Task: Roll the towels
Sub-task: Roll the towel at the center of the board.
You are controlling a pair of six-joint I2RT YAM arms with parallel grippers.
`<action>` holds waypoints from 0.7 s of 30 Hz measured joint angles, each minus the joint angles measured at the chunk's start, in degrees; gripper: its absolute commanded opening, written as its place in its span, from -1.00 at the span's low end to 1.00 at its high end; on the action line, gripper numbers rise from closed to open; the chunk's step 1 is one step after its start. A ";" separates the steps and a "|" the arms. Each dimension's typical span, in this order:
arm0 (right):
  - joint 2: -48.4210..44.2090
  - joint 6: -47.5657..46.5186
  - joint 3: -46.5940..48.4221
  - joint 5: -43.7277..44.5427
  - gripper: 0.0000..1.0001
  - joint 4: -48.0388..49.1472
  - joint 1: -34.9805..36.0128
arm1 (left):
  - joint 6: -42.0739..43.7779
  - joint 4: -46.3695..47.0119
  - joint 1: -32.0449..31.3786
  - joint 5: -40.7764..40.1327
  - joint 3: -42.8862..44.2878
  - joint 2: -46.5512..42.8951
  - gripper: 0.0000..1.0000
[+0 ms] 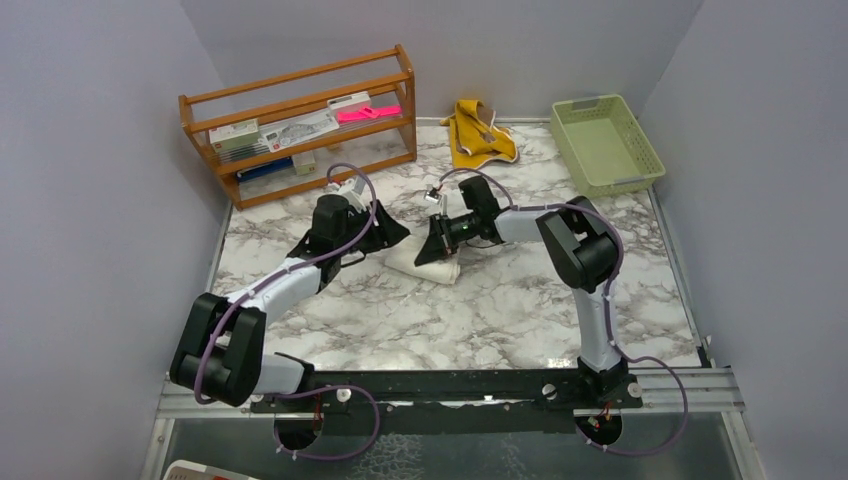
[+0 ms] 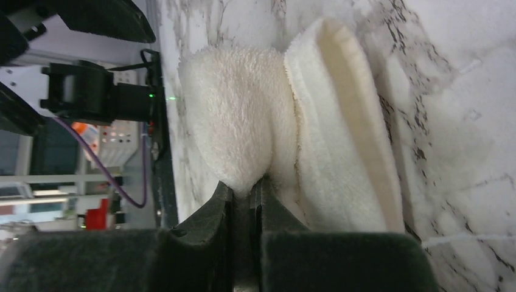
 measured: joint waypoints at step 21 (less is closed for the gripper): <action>0.13 5.55 2.84 3.21 -0.27 -7.15 -2.27 | -5.11 22.10 -0.68 1.33 -1.25 23.52 0.03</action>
